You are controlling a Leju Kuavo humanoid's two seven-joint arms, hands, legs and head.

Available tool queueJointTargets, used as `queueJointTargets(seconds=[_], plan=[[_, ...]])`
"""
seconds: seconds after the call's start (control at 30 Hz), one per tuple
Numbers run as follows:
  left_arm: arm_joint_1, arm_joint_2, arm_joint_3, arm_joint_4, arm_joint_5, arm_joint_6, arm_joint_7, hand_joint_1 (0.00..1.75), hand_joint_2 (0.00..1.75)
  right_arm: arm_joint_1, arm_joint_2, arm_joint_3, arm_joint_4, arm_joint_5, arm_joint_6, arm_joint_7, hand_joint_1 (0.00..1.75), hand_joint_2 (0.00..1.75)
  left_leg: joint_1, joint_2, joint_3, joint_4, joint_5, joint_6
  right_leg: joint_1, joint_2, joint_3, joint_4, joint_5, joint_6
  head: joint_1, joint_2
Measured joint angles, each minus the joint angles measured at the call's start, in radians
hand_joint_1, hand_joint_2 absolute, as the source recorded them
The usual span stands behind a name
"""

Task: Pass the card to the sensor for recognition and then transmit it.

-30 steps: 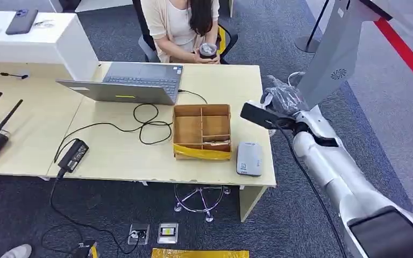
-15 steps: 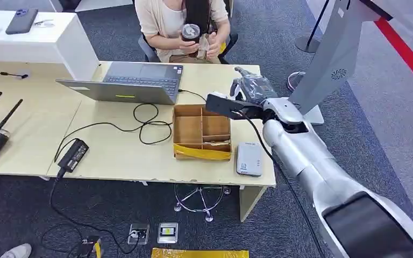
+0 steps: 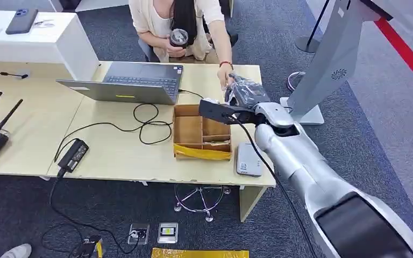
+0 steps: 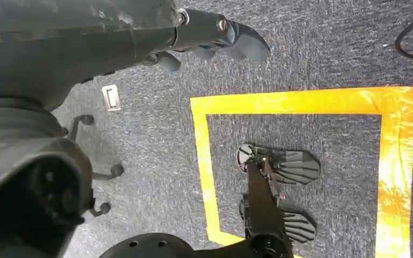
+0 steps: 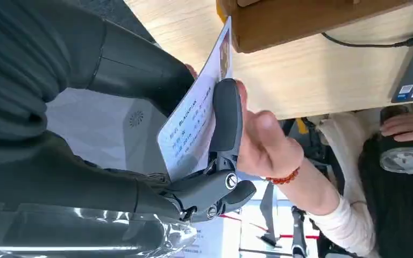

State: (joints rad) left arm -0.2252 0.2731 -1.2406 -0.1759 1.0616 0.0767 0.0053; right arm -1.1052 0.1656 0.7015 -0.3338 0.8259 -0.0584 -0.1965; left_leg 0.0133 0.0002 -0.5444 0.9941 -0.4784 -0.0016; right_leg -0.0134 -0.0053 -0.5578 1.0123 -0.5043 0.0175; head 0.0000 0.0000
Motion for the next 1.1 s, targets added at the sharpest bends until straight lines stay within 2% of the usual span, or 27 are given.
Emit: queueJointTargets(seconds=[0.43,0.47,0.57,0.6,0.7,0.93,1.1], plan=[[-0.001,-0.002,-0.017,0.000,0.000,0.000,0.002,0.00,0.00,0.007,0.005,0.004,0.014,0.010,-0.013,-0.007,1.75,1.75,0.000,0.000,0.000,0.000,0.000,0.000,0.000,0.000,0.000,0.000,0.000,0.000,0.000,0.000],[-0.001,-0.002,-0.018,0.000,0.000,0.000,0.002,0.00,0.00,0.007,0.005,0.005,0.016,0.011,-0.014,-0.007,0.00,1.75,0.000,0.000,0.000,0.000,0.000,0.000,0.000,0.000,0.000,0.000,0.000,0.000,0.000,0.000],[-0.001,-0.002,-0.018,0.000,0.000,-0.001,0.002,0.00,0.00,0.010,0.005,0.010,0.018,0.012,-0.019,-0.014,0.00,1.75,0.000,0.000,0.000,0.000,0.000,0.000,0.000,0.000,0.000,0.000,0.000,0.000,0.000,0.000],[-0.001,-0.002,-0.018,0.000,0.000,0.000,0.002,0.00,0.00,0.011,0.006,0.011,0.018,0.012,-0.028,-0.019,0.00,0.00,0.000,0.000,0.000,0.000,0.000,0.000,0.000,0.000,0.000,0.000,0.000,0.000,0.000,0.000],[-0.001,-0.002,-0.018,0.000,0.000,0.000,0.002,0.00,0.00,0.013,0.008,0.012,0.018,0.011,-0.055,-0.026,0.00,0.00,0.000,0.000,0.000,0.000,0.000,0.000,0.000,0.000,0.000,0.000,0.000,0.000,0.000,0.000],[0.000,-0.002,-0.018,0.000,0.011,0.004,0.002,0.00,0.00,0.013,0.010,0.013,0.019,0.011,-0.042,-0.043,0.00,0.00,0.000,0.000,0.000,0.000,0.000,0.000,0.000,0.000,0.000,0.000,0.000,0.000,0.000,0.000],[0.015,-0.002,-0.018,0.000,0.033,0.005,0.003,0.00,0.00,0.009,-0.001,0.010,0.019,-0.019,-0.101,-0.037,0.00,0.00,0.000,0.000,0.000,0.000,0.000,0.000,0.000,0.000,0.000,0.000,0.000,0.000,0.000,0.000]])
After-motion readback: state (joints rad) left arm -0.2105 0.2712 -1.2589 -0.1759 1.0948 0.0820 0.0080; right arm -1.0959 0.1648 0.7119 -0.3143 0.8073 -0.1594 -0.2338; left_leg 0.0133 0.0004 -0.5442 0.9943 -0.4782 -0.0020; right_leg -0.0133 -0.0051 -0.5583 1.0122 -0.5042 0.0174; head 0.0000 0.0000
